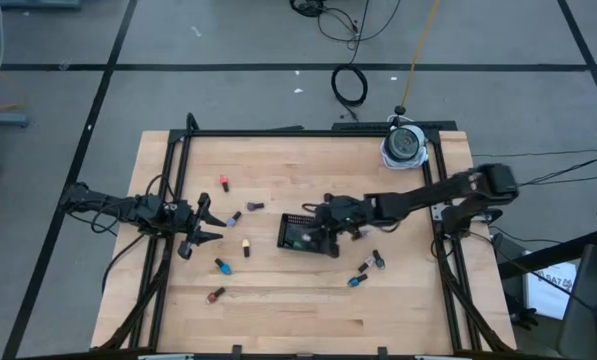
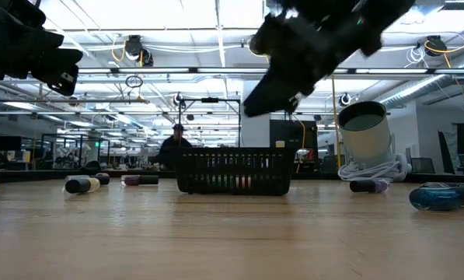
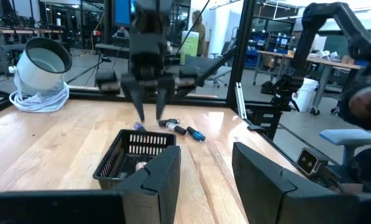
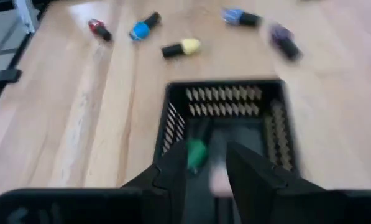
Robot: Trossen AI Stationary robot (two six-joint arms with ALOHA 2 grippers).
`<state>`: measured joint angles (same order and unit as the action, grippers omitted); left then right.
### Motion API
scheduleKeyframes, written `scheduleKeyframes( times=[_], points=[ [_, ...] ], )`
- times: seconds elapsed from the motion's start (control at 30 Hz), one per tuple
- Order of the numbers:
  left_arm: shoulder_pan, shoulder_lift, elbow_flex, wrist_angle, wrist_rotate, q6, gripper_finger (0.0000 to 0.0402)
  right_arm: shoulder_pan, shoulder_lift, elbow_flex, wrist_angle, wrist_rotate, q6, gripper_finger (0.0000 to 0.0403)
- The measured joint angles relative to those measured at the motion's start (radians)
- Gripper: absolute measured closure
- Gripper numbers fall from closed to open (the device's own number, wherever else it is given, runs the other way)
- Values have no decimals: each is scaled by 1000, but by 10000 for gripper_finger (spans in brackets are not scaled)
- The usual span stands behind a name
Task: Pick & Place Nail Polish
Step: Put the dark green nail polish into the black bin
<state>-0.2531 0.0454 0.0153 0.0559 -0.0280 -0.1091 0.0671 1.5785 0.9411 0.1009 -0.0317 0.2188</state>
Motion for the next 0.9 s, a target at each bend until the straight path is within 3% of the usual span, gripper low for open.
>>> scheduleKeyframes(
  times=[0.27,0.43,0.53,0.77,0.9],
  points=[
    [0,0,0,0,0,0,256,104,-267,0,-614,227,316,310],
    [0,0,0,0,0,0,256,204,-324,0,-930,344,568,307],
    [0,0,0,0,0,0,256,253,-324,-16,-965,330,655,295],
    [0,0,0,0,0,0,256,298,-324,-93,-873,186,739,245],
    [0,0,0,0,0,0,256,314,-324,-166,-808,160,811,228]
  ],
)
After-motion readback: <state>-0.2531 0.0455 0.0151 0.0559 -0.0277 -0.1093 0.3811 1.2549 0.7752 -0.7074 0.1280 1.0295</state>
